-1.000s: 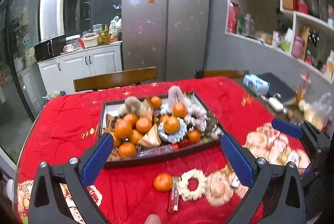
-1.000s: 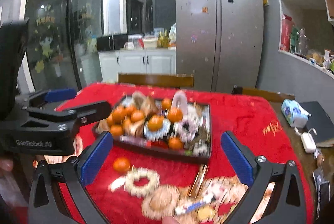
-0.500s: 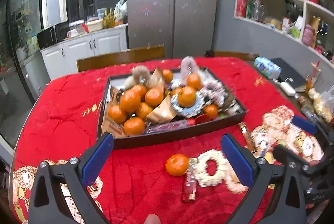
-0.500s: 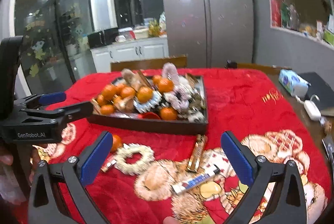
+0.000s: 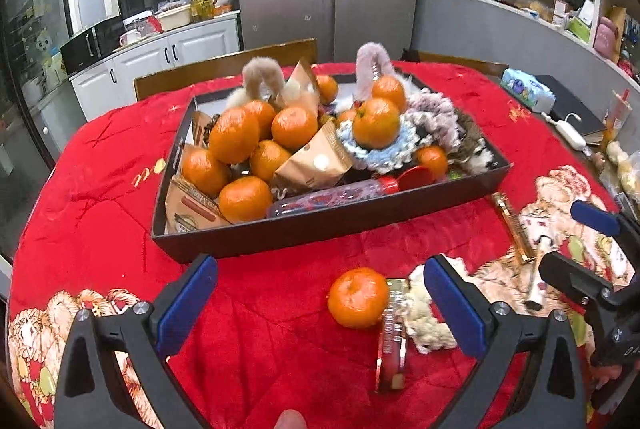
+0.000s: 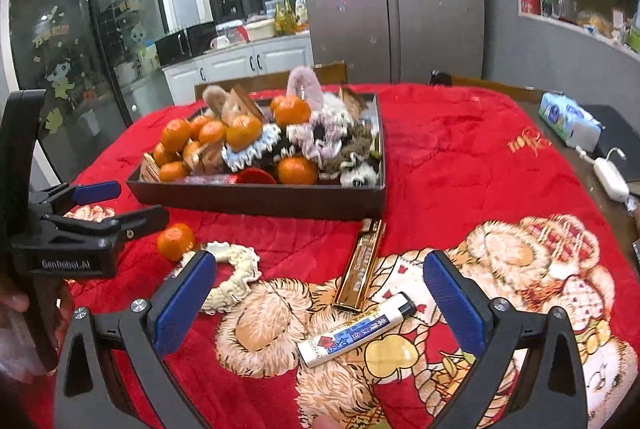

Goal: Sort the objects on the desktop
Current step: 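Move the left tool to the loose orange while the right tool nears the gold box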

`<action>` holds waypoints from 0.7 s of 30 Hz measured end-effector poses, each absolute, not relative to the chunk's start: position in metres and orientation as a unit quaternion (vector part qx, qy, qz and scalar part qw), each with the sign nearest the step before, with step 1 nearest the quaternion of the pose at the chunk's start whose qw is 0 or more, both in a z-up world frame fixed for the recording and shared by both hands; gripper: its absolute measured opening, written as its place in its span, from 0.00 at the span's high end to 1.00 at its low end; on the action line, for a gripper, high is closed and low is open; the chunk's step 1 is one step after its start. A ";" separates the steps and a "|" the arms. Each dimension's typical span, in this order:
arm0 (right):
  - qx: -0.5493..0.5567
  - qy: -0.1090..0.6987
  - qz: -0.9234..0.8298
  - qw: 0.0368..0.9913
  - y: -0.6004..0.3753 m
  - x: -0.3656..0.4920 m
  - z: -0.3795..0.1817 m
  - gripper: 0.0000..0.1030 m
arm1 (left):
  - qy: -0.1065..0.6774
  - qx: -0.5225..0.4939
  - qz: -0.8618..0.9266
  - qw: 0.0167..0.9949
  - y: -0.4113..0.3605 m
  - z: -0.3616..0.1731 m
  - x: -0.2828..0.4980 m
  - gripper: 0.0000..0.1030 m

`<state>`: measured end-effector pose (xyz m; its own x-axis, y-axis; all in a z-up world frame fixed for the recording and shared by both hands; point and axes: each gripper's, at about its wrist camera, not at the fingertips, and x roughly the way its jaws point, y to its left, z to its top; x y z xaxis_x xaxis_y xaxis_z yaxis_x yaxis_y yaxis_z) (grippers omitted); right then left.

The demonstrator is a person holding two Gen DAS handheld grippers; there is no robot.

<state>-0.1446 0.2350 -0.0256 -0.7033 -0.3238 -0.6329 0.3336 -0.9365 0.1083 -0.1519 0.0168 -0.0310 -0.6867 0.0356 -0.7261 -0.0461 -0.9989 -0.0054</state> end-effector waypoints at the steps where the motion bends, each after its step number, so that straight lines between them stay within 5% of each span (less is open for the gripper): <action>1: 0.344 0.010 -0.922 0.178 0.234 -0.147 -0.029 0.00 | 0.006 -0.398 0.917 0.020 0.016 -0.034 -0.154 0.00; 5: 0.347 0.023 -0.921 0.178 0.229 -0.156 -0.037 0.00 | 0.009 -0.421 0.907 0.006 0.013 -0.052 -0.165 0.00; 9: 0.354 0.047 -0.922 0.151 0.225 -0.166 -0.047 0.20 | 0.041 -0.428 0.903 0.000 0.021 -0.065 -0.168 0.00; 12: 0.381 0.039 -0.911 0.155 0.226 -0.174 -0.055 0.25 | 0.047 -0.411 0.911 -0.003 0.024 -0.066 -0.167 0.00; 18: 0.411 0.031 -0.899 0.145 0.229 -0.184 -0.064 0.30 | -0.053 -0.438 0.897 0.021 0.000 -0.076 -0.179 0.00; 21: 0.428 0.022 -0.892 0.144 0.231 -0.190 -0.069 0.32 | -0.041 -0.436 0.899 0.016 0.005 -0.076 -0.180 0.00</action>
